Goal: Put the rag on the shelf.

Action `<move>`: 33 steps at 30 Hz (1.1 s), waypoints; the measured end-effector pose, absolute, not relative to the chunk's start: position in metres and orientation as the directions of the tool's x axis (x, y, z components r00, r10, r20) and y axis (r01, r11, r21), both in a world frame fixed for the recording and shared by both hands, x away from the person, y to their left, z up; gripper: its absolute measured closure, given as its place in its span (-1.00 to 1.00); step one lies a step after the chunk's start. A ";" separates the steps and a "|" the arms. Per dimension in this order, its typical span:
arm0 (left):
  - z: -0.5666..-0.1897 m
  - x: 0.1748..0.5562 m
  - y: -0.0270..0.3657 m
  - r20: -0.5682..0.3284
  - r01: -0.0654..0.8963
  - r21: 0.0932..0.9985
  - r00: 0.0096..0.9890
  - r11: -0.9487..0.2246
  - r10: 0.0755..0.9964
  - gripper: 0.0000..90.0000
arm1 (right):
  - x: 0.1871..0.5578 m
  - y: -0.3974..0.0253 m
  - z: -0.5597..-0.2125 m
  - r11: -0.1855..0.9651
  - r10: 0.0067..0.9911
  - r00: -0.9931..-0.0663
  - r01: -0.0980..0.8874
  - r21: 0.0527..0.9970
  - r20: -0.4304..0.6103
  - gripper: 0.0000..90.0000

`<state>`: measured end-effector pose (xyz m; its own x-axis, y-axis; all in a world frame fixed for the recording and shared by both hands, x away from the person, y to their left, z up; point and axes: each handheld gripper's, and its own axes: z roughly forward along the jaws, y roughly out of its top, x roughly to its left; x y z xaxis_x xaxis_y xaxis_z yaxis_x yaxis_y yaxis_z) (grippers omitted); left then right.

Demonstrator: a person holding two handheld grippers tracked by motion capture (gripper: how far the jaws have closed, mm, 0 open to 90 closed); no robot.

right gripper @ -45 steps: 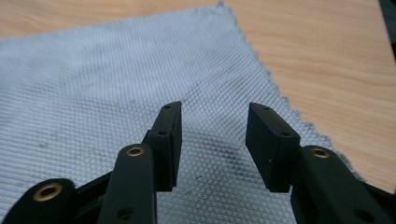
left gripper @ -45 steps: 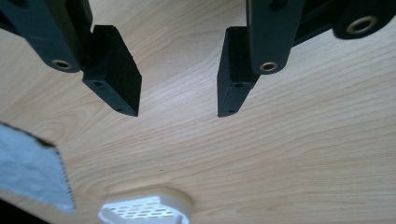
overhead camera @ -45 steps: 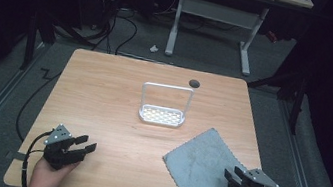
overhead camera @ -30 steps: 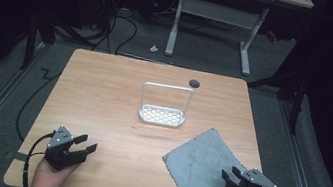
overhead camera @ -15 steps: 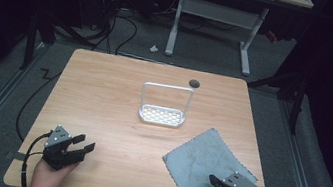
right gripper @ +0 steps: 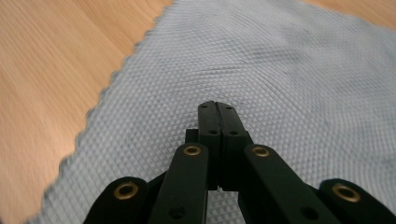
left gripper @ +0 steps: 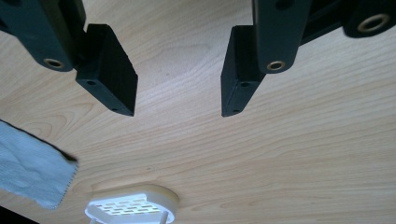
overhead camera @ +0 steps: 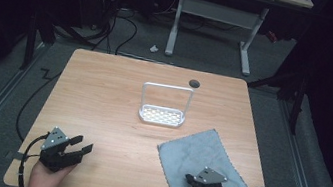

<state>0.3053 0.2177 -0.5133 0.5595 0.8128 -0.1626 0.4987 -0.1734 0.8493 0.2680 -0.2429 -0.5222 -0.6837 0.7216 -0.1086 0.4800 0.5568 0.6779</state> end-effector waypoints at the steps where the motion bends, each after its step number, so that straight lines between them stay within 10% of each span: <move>1: -0.513 0.303 0.219 -0.160 0.497 0.851 0.555 -0.171 0.816 0.03 | 0.271 -0.237 -0.522 0.563 0.712 -0.693 0.472 0.679 -0.109 1.00; 9: -0.512 0.290 0.233 -0.170 0.490 0.861 0.529 -0.136 0.831 0.01 | 0.287 -0.198 -0.522 0.630 0.628 -0.761 0.376 0.679 -0.161 1.00; 21: -0.509 0.298 0.208 -0.195 0.489 0.857 0.596 -0.160 0.779 0.04 | 0.294 -0.312 -0.519 0.428 0.871 -0.467 0.571 0.701 -0.151 1.00; 33: -0.505 0.295 0.131 -0.197 0.464 0.841 0.743 -0.280 0.640 0.08 | 0.267 -0.293 -0.523 0.453 0.828 -0.553 0.560 0.694 -0.094 1.00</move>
